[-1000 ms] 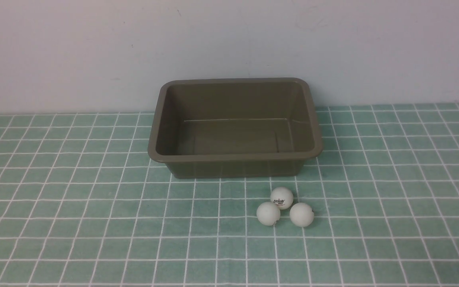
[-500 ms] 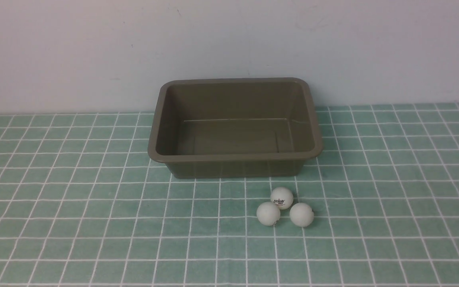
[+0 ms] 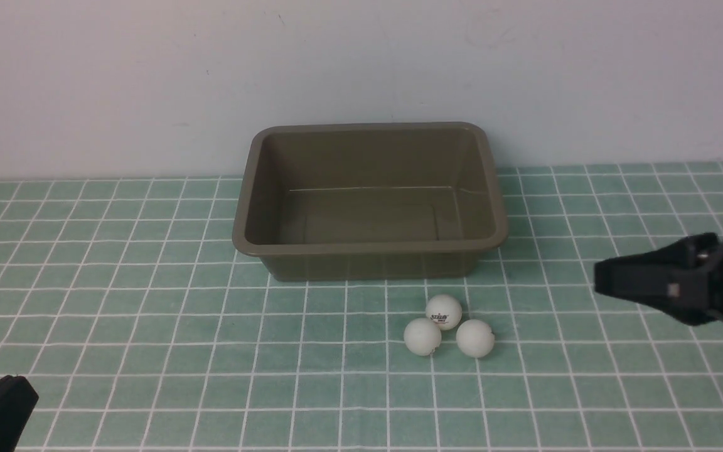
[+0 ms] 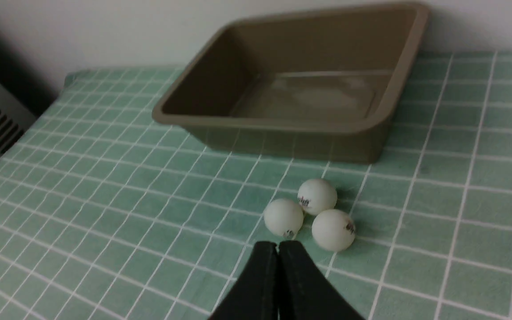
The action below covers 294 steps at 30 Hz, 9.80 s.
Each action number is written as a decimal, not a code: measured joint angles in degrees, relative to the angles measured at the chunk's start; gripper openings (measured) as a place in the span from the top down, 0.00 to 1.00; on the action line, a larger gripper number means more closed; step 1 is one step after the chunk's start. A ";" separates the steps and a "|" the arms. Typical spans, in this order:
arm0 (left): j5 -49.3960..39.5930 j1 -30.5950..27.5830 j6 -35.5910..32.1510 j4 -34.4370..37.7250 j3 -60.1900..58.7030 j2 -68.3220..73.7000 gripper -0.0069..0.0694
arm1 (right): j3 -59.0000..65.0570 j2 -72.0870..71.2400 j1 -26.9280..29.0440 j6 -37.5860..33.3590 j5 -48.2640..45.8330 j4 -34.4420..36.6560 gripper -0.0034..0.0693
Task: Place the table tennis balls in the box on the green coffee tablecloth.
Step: 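Reach for and grasp a ping pong ball on the table, then release the ping pong ball into the bin and lift the gripper away, then reach for and grasp a ping pong ball on the table, then release the ping pong ball into the bin and lift the gripper away, then reach for and grasp a ping pong ball on the table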
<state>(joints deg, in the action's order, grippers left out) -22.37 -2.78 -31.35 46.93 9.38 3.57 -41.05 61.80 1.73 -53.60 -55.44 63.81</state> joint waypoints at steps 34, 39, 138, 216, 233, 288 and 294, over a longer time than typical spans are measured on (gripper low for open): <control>0.00 0.00 -0.44 1.02 0.00 0.00 0.92 | -21.46 33.92 -28.21 40.06 12.91 -53.65 0.85; 0.00 0.00 -0.44 1.14 0.00 0.00 0.92 | -21.51 35.89 -28.21 35.36 12.57 -49.98 0.59; -1.77 0.00 -0.80 3.43 0.00 0.00 0.92 | -41.75 45.08 -34.75 50.48 -1.61 -54.57 0.24; -2.01 0.00 -1.52 3.84 0.00 0.00 0.92 | -67.51 58.11 -32.85 45.34 7.67 -57.49 0.45; -2.84 0.00 -1.52 4.23 0.00 0.00 0.92 | -79.02 69.85 -32.78 45.23 -7.85 -63.35 0.20; -4.33 0.00 -1.77 5.37 0.00 0.00 0.92 | -25.05 46.78 -32.78 58.72 31.20 -61.54 0.30; -4.33 0.00 -1.77 5.37 0.00 0.00 0.92 | -25.40 48.47 -32.78 59.39 32.39 -63.22 0.30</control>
<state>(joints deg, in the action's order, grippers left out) -26.70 -2.78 -33.12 52.30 9.38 3.57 -66.45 110.28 -31.05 5.78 -23.05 0.59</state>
